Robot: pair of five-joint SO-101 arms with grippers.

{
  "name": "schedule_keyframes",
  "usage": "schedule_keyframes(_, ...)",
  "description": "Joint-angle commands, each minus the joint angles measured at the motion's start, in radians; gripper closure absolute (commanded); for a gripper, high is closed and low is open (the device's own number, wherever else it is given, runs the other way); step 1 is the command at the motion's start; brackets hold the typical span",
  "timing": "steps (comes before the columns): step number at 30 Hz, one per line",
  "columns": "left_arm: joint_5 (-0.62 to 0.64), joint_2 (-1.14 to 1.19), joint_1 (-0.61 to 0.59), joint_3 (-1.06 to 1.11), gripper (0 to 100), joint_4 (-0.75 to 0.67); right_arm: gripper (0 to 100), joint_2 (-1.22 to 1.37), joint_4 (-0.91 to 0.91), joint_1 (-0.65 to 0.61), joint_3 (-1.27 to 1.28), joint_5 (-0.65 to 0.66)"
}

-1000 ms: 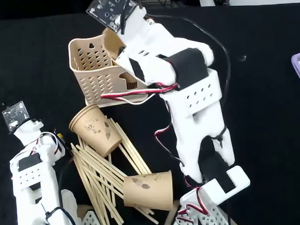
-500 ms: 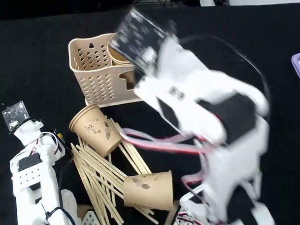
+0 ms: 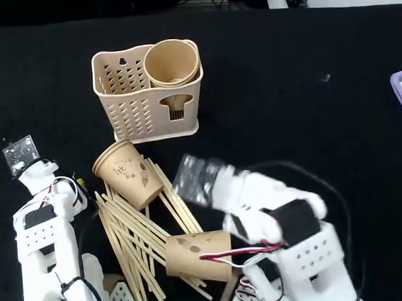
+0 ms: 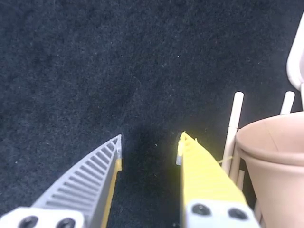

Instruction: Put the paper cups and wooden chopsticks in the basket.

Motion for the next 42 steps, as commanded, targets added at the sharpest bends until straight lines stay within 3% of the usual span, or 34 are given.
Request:
schedule_keyframes(1,0.005,-0.021,-0.007,-0.004,80,-0.018,84.9,-0.013,-0.026,0.015,0.071,0.143)
schedule_keyframes(13,0.005,-0.021,-0.007,-0.004,80,-0.02,81.3,0.283,0.078,0.008,0.076,0.479)
schedule_keyframes(20,0.005,-0.021,-0.007,-0.007,80,-0.02,80.1,0.249,0.109,-0.002,0.07,0.486)
schedule_keyframes(23,0.005,-0.021,-0.005,-0.007,80,-0.026,80.1,0.188,0.15,-0.077,0.079,0.46)
schedule_keyframes(32,0.005,-0.021,-0.008,0.013,80,-0.06,80.3,0.05,0.077,-0.465,0.091,0.153)
schedule_keyframes(39,0.005,-0.021,-0.008,0.013,80,-0.06,81.0,0.042,0.02,-0.505,0.096,0.091)
schedule_keyframes(42,0.005,-0.021,-0.008,0.013,80,-0.06,90.4,0.042,0.043,-0.506,0.031,0.091)
